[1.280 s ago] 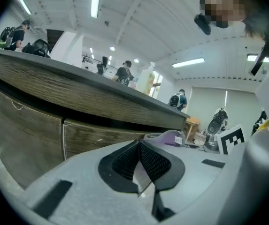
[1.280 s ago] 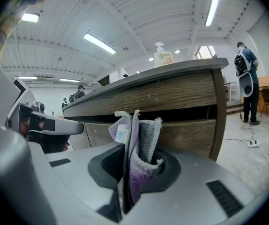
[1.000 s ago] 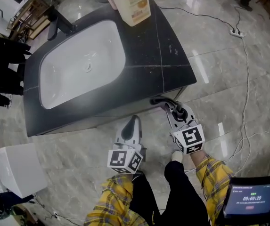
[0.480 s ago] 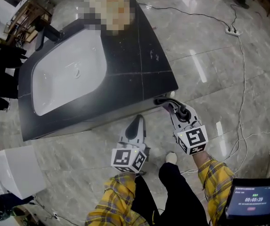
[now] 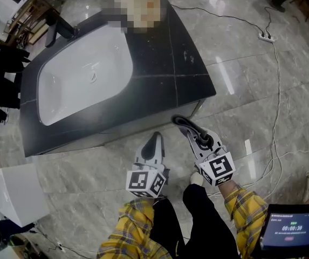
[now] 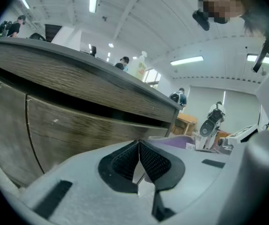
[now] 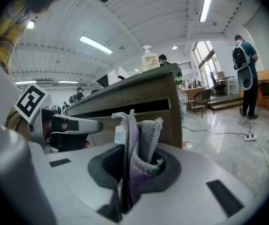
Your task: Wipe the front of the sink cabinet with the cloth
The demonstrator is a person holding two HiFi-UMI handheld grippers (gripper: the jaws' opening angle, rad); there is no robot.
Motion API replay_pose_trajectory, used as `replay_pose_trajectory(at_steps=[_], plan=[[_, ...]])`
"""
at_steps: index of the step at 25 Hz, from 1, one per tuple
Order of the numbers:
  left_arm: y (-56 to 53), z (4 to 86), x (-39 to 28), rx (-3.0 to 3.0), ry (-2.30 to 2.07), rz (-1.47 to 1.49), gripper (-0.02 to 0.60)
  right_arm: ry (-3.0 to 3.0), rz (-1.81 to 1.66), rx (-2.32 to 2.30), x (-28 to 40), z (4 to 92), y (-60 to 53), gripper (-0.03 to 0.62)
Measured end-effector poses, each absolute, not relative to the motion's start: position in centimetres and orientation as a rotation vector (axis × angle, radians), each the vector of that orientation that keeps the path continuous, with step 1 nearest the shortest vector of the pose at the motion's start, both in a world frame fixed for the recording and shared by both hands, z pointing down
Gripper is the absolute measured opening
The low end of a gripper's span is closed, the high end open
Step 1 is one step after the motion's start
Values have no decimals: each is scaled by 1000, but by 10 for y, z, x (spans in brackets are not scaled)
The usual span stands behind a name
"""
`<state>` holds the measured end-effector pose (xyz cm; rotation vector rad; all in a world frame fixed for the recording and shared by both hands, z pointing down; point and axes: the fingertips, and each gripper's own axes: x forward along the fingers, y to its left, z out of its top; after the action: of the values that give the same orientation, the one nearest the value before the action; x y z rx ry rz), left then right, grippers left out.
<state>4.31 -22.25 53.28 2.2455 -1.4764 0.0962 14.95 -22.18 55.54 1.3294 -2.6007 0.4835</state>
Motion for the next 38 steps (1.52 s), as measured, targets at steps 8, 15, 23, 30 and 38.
replay_pose_trajectory(at_steps=[8,15,23,30,38], plan=[[-189,535,-77,2186,-1586,152,6,-2639,509,1168,34,566,-186,43],[-162,550,-167,2107,-1682,165,6,-2651,470,1058,-55,582,-173,43],[-149,572,-221,2078,-1718,166,6,-2666,435,1044,-112,610,-189,43],[-157,577,-230,2069,-1719,175,6,-2676,431,1058,-122,611,-208,43],[-178,580,-185,2088,-1695,159,6,-2667,418,1103,-74,611,-225,43]])
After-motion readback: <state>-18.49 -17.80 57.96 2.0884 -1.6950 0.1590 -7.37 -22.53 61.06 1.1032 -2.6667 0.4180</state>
